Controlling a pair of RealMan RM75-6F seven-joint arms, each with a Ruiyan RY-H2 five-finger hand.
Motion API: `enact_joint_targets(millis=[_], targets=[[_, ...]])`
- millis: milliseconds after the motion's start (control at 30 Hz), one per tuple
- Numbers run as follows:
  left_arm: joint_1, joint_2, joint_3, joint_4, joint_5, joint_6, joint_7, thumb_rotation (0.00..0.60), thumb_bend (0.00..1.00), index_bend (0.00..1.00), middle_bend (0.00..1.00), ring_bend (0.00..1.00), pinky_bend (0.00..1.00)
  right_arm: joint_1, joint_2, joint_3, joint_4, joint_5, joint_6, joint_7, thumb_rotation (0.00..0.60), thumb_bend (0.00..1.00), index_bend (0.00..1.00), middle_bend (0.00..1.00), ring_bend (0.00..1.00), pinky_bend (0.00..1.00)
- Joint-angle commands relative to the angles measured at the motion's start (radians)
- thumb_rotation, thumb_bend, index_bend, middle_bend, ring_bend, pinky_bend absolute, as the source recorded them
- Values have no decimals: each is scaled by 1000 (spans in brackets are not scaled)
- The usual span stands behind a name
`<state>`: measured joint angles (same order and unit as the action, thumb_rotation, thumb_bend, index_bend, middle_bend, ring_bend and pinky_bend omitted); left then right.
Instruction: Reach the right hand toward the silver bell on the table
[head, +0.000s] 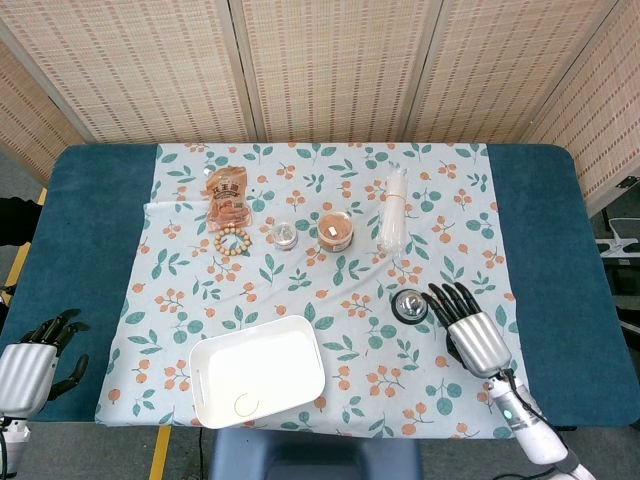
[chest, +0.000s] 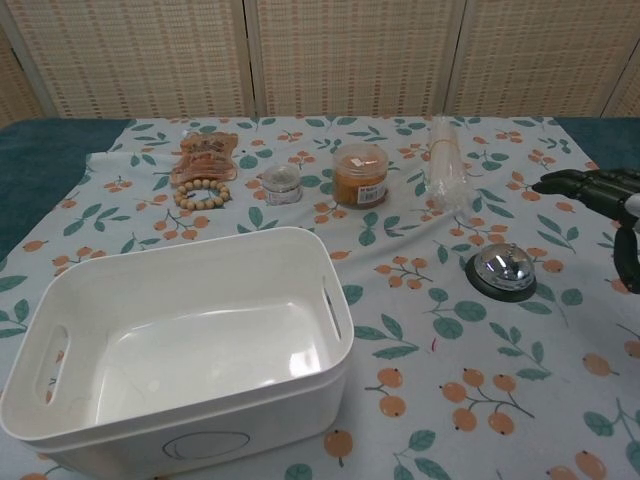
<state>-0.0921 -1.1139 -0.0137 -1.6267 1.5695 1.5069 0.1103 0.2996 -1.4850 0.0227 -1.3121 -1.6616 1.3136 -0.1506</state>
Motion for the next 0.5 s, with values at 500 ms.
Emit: enact_joint_targets(millis=[500], targets=[[2,5,0,-2,1,5,-8,600,410,318,202,268,469,180,-254,45,362,86,-234,70,600,1000,0,0,0,0]])
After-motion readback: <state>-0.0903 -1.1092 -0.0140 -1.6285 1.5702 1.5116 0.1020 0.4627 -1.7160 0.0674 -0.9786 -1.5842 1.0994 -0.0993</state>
